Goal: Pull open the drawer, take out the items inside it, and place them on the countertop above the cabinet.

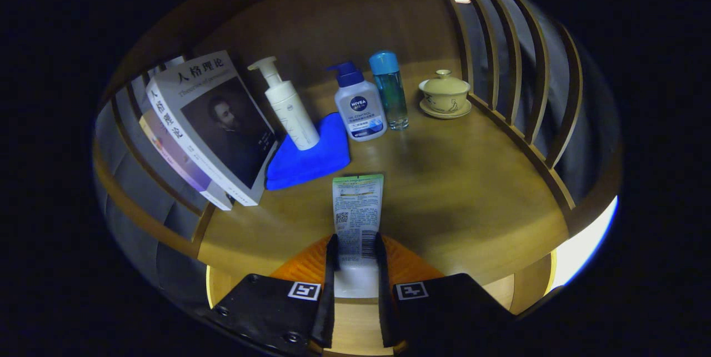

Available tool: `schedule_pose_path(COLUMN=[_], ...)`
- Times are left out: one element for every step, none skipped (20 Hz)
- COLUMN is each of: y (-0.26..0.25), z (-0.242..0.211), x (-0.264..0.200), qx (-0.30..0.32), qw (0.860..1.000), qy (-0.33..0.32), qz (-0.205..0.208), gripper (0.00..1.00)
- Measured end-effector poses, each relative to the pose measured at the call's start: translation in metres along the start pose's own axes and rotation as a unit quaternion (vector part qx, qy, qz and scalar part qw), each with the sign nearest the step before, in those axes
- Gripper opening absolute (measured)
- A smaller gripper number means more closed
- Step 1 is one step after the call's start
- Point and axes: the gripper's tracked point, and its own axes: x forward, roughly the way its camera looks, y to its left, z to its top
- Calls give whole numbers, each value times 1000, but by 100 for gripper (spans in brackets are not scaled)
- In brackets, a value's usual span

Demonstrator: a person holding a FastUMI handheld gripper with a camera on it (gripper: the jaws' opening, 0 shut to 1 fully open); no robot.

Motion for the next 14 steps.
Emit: schedule_pose_path(y=[1, 3, 7, 11, 14, 16, 19, 21, 24, 23, 27, 30, 33, 38], z=[-2, -2, -1, 0, 3, 6, 10, 12, 15, 16, 20, 22, 23, 21], x=[1, 3, 8, 5, 6, 2, -4, -10, -18, -23, -38, -49, -65, -81], qx=[5, 8, 8, 8, 7, 4, 0, -4, -10, -19, -29, -42, -54, -65], qw=[1000, 1000, 1000, 1000, 1000, 999, 999, 998, 998, 996, 994, 990, 985, 978], qy=[3, 4, 2, -3, -12, -23, -35, -47, -62, -81, -105, -133, -165, -194], qz=[1, 6, 13, 20, 23, 25, 27, 27, 28, 22, 20, 21, 21, 23], gripper=[35, 37, 39, 44, 46, 51, 58, 66, 74, 82, 90, 98, 98, 98])
